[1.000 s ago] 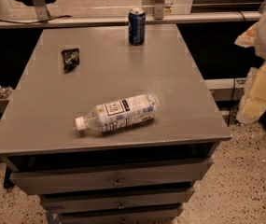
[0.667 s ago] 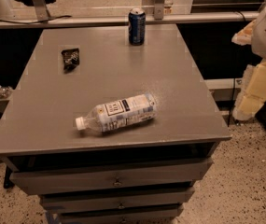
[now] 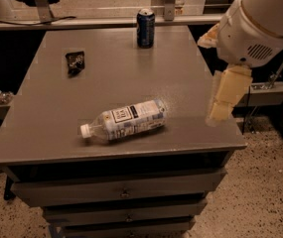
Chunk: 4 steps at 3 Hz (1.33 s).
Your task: Move blue plastic bottle near pepsi can
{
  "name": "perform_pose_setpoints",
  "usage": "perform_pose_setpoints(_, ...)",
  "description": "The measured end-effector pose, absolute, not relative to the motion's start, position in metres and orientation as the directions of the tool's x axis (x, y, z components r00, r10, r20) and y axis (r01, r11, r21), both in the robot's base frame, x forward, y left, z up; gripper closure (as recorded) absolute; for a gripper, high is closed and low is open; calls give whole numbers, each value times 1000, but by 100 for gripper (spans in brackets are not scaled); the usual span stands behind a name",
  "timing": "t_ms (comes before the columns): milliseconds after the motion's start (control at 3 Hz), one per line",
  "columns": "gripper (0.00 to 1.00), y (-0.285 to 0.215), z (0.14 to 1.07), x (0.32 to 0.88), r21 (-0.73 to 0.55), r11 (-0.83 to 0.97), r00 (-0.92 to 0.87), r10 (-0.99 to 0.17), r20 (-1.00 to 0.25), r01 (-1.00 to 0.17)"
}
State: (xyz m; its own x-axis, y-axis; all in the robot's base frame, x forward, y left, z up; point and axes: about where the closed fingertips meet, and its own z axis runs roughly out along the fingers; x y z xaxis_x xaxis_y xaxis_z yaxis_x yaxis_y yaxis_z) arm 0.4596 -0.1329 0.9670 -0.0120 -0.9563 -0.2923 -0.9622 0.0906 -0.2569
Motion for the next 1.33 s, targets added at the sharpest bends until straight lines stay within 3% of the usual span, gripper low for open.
perform_pose_setpoints(667,0,-49,953,460,-245,-24,122,-912,-392,-969)
perform_pose_setpoints(1333,0,0,912,466,-234,-58,174,-841,-513,-970)
